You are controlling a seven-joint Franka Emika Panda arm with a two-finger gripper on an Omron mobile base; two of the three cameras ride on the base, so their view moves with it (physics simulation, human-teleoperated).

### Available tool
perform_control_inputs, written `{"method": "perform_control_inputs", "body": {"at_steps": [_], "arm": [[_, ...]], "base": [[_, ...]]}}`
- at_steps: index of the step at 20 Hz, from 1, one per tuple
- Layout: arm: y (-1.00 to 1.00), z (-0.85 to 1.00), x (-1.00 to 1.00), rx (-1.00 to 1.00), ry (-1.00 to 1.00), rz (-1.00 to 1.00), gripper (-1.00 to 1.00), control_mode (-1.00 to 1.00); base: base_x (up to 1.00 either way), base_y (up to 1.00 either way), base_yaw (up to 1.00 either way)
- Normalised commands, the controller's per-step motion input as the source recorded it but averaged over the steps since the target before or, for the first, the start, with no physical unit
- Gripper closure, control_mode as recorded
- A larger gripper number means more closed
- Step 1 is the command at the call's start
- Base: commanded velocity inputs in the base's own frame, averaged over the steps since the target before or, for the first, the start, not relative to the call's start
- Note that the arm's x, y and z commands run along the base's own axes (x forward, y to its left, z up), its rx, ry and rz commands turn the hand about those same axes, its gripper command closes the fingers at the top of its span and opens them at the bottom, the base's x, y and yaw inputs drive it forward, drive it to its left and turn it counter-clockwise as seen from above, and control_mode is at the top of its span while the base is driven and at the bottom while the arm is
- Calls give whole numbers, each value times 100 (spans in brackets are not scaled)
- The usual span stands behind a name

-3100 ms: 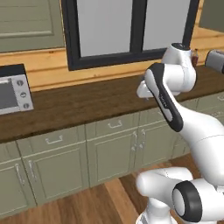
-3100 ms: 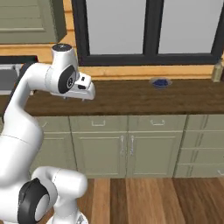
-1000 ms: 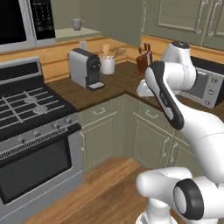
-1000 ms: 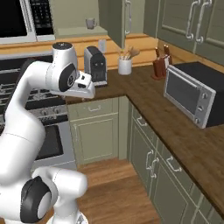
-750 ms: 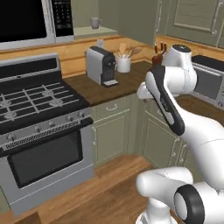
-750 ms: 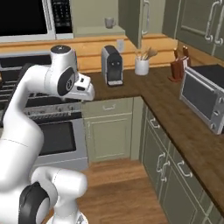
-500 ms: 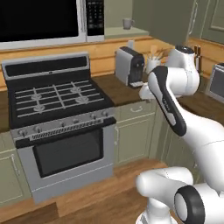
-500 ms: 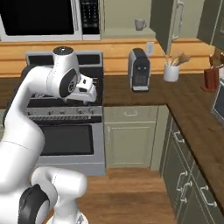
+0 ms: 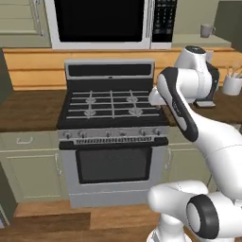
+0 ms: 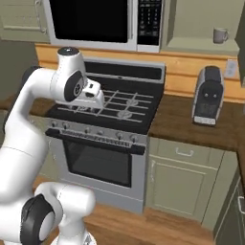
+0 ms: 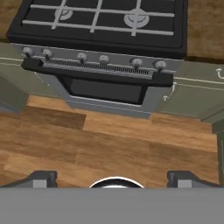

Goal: Gather all objects into one cabinet and sort the glasses and bowls to opposite sides.

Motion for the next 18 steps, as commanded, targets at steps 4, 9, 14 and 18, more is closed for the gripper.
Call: {"method": "perform_control_inputs", "body": {"at_steps": [4, 9, 14, 18], "arm": [[0, 0, 0, 0, 0, 0, -100, 100], [0, 0, 0, 0, 0, 0, -100, 100], [0, 0, 0, 0, 0, 0, -100, 100], [0, 0, 0, 0, 0, 0, -100, 100]], "base": [[33, -100, 29], [33, -100, 20], [44, -74, 0], [4, -3, -2]]}}
